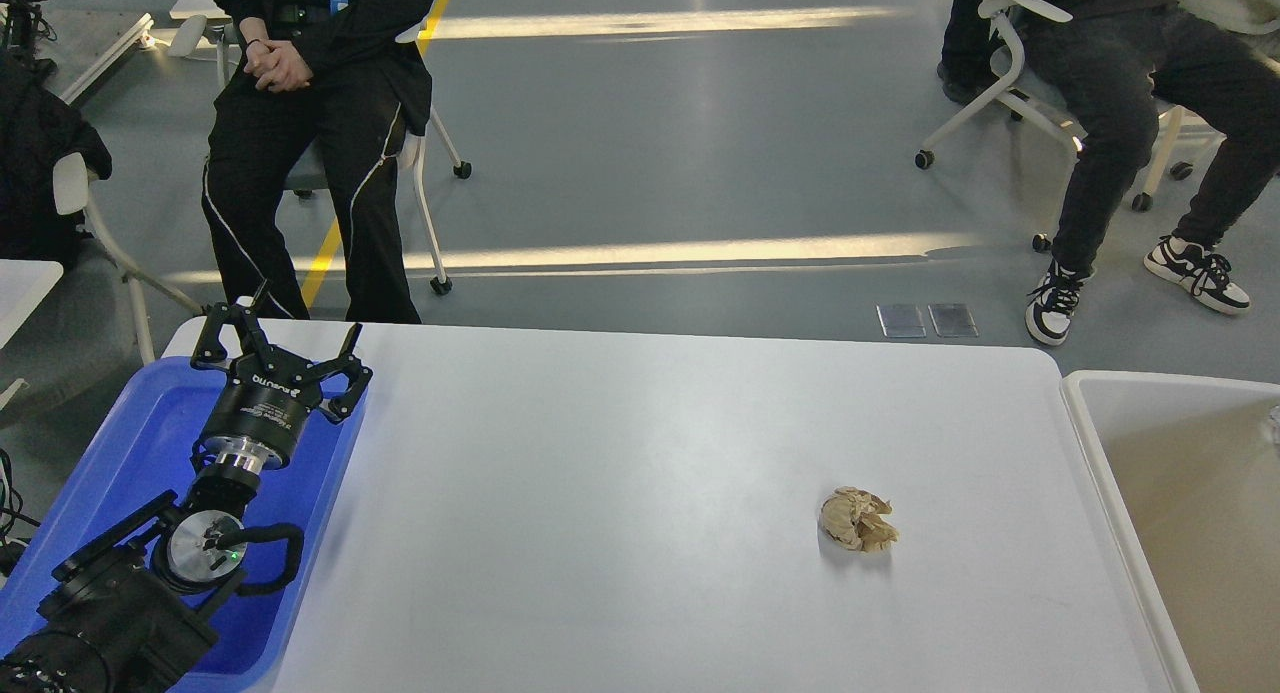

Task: Tidy desktop

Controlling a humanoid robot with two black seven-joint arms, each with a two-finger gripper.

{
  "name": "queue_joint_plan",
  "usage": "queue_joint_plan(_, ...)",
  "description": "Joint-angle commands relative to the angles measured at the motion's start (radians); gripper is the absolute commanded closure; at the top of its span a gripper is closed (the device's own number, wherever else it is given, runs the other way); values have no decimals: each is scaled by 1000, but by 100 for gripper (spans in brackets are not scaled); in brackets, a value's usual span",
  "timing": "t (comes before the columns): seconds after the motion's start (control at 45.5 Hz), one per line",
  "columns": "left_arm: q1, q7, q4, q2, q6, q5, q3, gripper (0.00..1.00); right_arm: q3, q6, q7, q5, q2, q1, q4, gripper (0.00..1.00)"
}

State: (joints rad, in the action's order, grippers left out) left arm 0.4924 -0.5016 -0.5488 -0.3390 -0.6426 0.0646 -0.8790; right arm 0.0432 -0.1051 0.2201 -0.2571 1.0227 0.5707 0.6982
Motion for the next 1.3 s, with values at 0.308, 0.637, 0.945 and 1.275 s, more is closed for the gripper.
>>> queue_joint_plan(0.308, 0, 0, 0, 0, 1, 1, 0, 0, 3, 71, -24, 78, -276, -41, -384, 100)
queue_joint_plan(0.637, 0, 0, 1, 0, 1, 1, 0, 0, 6, 24, -21, 98, -420, -75, -402, 100)
queue_joint_plan(0.945, 0, 0, 0, 0, 0, 1, 0, 0, 56, 35, -25, 99, -518, -77, -608, 100)
queue_joint_plan(1.275, 0, 0, 0, 0, 1, 1, 0, 0, 69, 10, -27, 105, -524, -84, -615, 40)
